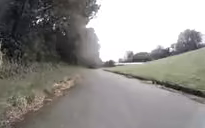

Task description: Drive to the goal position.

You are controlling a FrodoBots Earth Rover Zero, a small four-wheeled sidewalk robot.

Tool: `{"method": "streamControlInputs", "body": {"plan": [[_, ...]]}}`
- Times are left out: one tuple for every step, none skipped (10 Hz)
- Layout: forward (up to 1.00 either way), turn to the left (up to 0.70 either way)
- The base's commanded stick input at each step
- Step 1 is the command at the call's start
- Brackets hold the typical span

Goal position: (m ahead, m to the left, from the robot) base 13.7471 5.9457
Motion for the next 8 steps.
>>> {"method": "streamControlInputs", "body": {"plan": [[1.00,0.00],[1.00,0.00],[1.00,0.00],[1.00,0.00],[1.00,0.00],[1.00,0.00],[1.00,0.01],[1.00,0.02]]}}
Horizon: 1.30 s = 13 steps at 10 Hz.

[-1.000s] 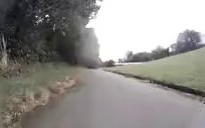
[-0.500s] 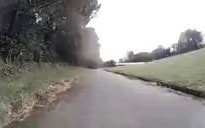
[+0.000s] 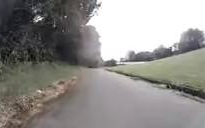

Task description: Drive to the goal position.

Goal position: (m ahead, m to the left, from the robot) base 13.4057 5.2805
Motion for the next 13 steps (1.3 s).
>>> {"method": "streamControlInputs", "body": {"plan": [[1.00,0.17],[1.00,0.20],[1.00,0.03],[1.00,0.03],[1.00,0.03],[1.00,0.03],[1.00,0.03],[1.00,0.03],[1.00,0.03],[1.00,0.03],[1.00,0.02],[1.00,0.03],[1.00,0.03]]}}
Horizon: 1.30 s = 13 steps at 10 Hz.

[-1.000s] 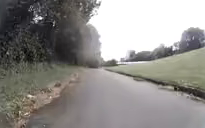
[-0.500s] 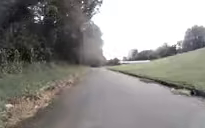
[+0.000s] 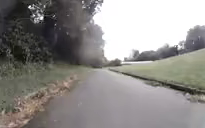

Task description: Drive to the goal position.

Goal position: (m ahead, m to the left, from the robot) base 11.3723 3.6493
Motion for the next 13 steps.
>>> {"method": "streamControlInputs", "body": {"plan": [[1.00,0.03],[1.00,0.03],[1.00,0.03],[1.00,0.03],[1.00,0.03],[1.00,0.03],[1.00,0.03],[1.00,0.03],[1.00,0.03],[1.00,0.03],[1.00,0.03],[1.00,0.03],[1.00,0.03]]}}
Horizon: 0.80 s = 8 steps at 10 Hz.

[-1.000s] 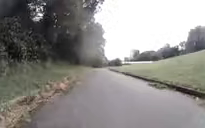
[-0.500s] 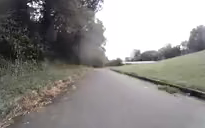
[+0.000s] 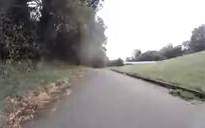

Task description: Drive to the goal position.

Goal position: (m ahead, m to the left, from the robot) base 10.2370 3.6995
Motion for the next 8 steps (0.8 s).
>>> {"method": "streamControlInputs", "body": {"plan": [[1.00,0.03],[1.00,0.03],[1.00,0.03],[1.00,0.03],[1.00,0.03],[1.00,0.03],[1.00,0.03],[1.00,0.03]]}}
